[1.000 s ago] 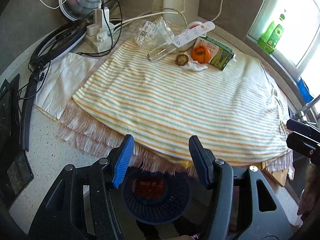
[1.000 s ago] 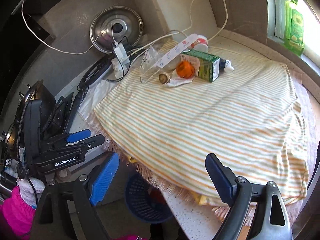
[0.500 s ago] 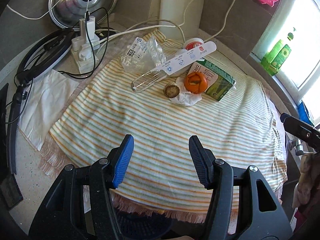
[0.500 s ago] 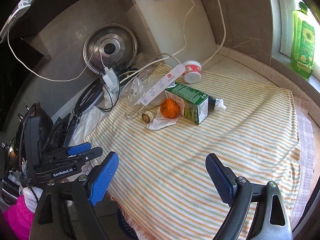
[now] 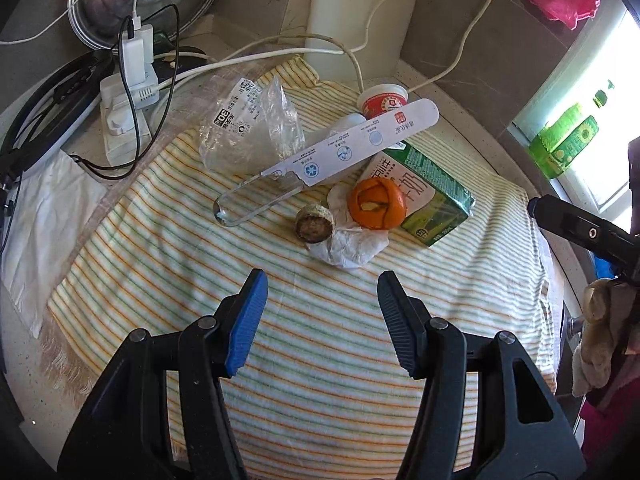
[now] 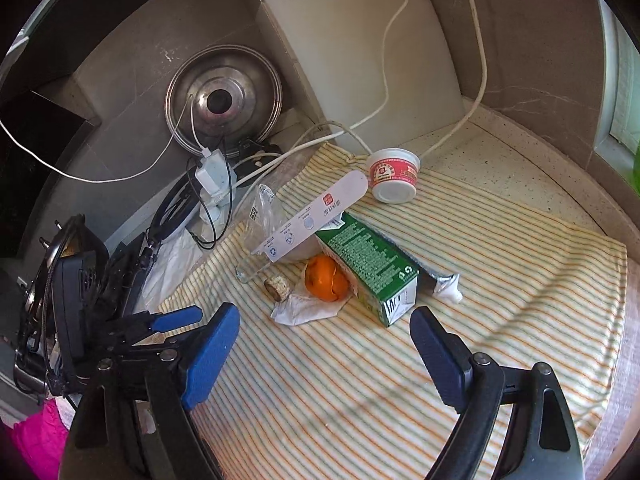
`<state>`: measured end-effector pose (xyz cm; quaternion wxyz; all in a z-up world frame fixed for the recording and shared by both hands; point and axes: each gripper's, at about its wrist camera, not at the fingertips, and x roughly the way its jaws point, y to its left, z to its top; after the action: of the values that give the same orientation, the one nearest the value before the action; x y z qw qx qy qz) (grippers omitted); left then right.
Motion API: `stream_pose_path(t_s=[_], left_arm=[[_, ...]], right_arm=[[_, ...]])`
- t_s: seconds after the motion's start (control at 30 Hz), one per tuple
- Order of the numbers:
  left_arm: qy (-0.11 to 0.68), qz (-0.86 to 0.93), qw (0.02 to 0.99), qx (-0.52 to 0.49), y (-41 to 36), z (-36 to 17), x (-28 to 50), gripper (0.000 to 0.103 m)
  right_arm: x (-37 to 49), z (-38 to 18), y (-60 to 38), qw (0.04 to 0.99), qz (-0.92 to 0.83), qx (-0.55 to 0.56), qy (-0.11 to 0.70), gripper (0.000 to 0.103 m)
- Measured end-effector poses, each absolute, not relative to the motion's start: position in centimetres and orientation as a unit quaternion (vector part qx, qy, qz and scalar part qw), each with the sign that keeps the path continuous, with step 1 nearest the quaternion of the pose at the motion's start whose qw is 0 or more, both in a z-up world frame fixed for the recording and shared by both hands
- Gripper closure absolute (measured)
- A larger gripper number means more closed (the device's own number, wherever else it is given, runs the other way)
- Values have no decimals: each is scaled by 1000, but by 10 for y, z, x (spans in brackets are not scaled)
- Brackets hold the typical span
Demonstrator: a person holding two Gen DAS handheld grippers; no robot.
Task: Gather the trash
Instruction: 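Raise both tools back over the counter toward the remaining items, then grasp the brown round lid with the left tool while the right tool grasps the green carton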
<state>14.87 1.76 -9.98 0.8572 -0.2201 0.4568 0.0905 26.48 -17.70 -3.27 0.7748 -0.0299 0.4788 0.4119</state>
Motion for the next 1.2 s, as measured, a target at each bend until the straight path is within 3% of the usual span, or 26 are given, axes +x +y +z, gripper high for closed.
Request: stream_pose_path(t_s=[0.23,0.9,1.2], left_arm=[[465,94,845,-247,27,-114,171,49],[483,106,834,-244,33,-141,211,50],[498,103,830,-229,37,-154,223,62]], right_arm=[[289,-54,-150,739,439,-89,503,32],[320,-94,-145,722,431,-100,533,32],[329,-104,-124,710,440,-106,539,32]])
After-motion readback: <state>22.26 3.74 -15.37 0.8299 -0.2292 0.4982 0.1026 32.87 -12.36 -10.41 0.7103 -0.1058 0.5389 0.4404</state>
